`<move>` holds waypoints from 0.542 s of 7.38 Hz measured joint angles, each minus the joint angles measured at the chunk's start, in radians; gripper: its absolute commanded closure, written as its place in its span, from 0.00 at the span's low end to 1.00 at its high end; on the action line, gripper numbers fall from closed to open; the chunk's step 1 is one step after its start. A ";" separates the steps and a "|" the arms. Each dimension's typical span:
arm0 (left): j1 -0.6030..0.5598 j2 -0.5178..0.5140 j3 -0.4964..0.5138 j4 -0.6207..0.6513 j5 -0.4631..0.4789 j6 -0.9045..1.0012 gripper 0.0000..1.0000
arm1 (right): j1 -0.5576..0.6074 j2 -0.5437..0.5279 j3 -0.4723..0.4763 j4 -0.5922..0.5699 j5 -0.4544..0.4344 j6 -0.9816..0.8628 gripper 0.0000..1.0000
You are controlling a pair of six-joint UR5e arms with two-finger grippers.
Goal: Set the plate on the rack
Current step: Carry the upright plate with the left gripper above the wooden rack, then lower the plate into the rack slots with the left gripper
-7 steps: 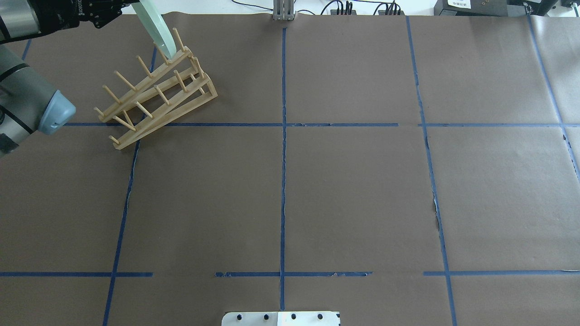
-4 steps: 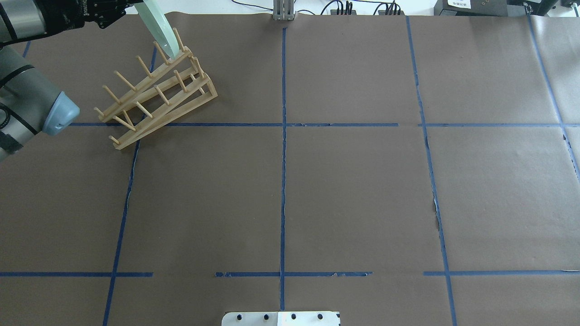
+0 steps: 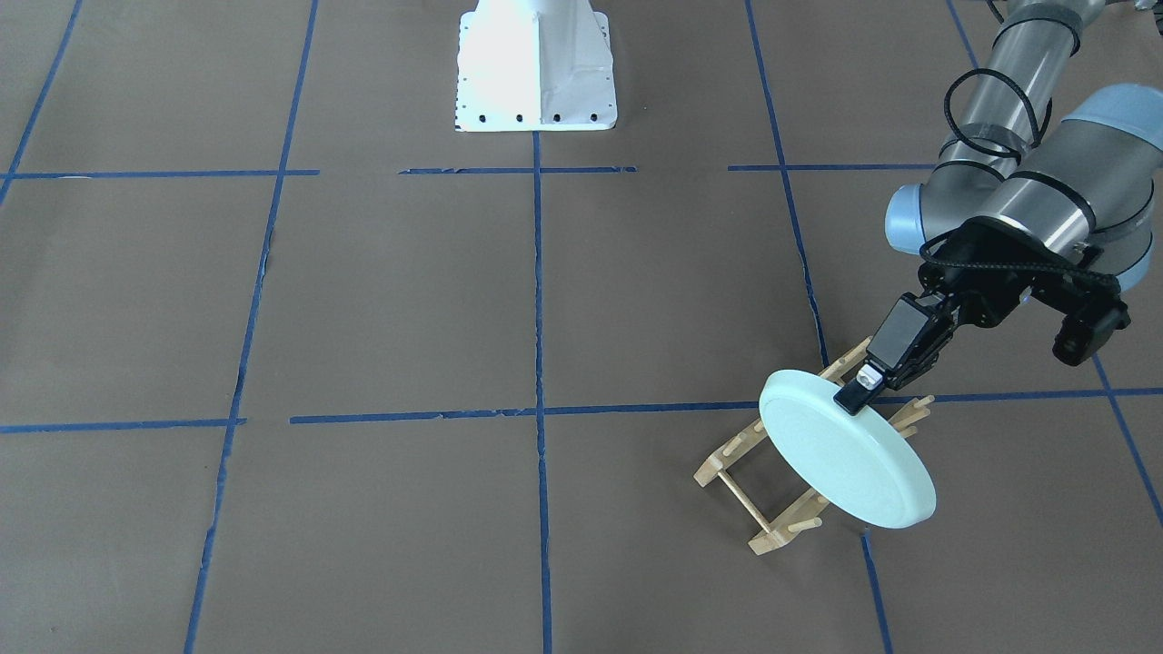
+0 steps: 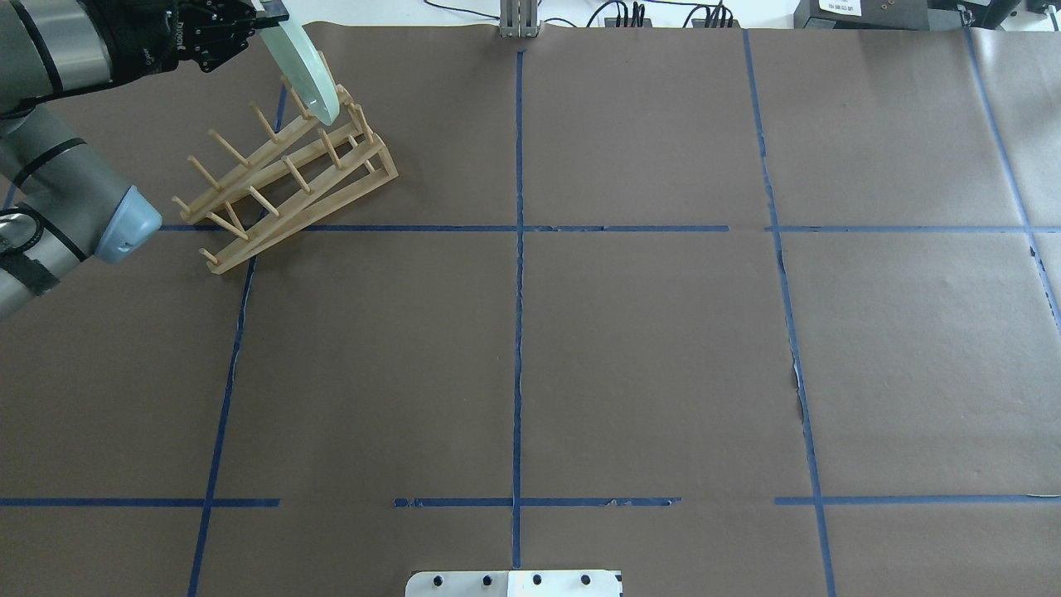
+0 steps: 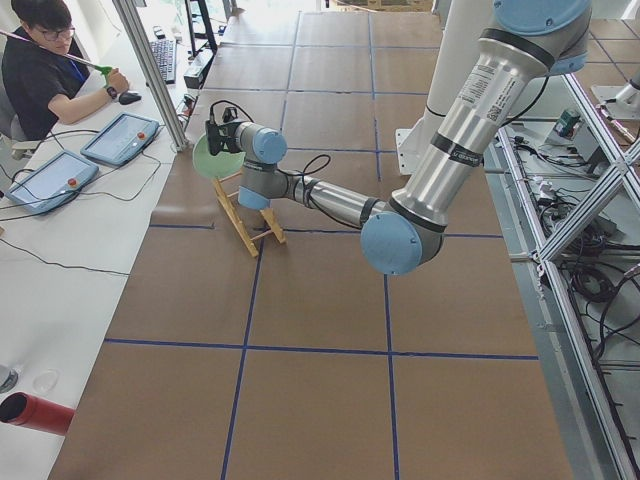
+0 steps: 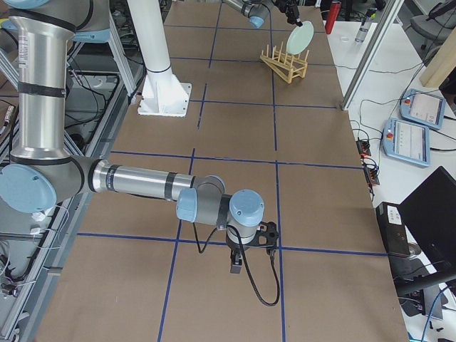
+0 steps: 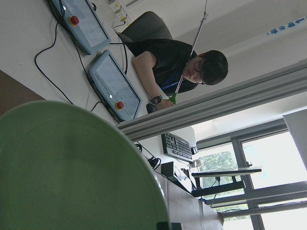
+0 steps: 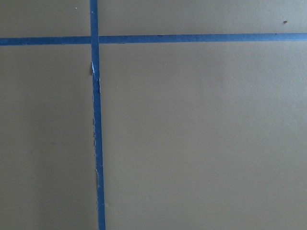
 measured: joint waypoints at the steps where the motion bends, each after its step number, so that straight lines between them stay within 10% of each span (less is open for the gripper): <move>1: 0.011 0.000 0.016 0.002 0.007 0.001 1.00 | 0.000 0.000 0.000 0.000 0.000 0.000 0.00; 4: 0.040 0.000 0.041 0.016 0.018 0.017 0.94 | 0.000 0.000 -0.001 0.000 0.000 0.000 0.00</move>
